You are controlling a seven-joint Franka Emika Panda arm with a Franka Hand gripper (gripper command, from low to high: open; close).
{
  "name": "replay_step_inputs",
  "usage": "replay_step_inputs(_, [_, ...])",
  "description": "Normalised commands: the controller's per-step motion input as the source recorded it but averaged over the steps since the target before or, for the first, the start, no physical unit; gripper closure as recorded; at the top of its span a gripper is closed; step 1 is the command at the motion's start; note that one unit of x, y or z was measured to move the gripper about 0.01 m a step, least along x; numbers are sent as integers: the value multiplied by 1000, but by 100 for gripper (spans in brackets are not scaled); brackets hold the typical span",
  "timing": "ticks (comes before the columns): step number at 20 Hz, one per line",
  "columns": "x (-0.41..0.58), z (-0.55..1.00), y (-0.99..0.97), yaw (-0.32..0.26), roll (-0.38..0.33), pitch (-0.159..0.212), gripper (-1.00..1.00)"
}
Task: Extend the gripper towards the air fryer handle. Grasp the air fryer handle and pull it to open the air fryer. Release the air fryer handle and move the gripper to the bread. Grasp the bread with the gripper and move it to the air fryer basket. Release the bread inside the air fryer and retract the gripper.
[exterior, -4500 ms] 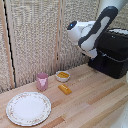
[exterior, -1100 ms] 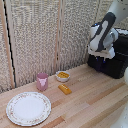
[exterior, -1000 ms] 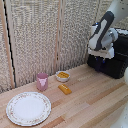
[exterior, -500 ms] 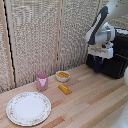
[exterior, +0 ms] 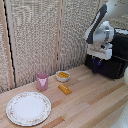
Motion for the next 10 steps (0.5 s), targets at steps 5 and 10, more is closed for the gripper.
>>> replay_step_inputs(5, [17, 63, 809, -148, -10, -111, 100])
replay_step_inputs(10, [114, 118, 815, -141, -40, -46, 100])
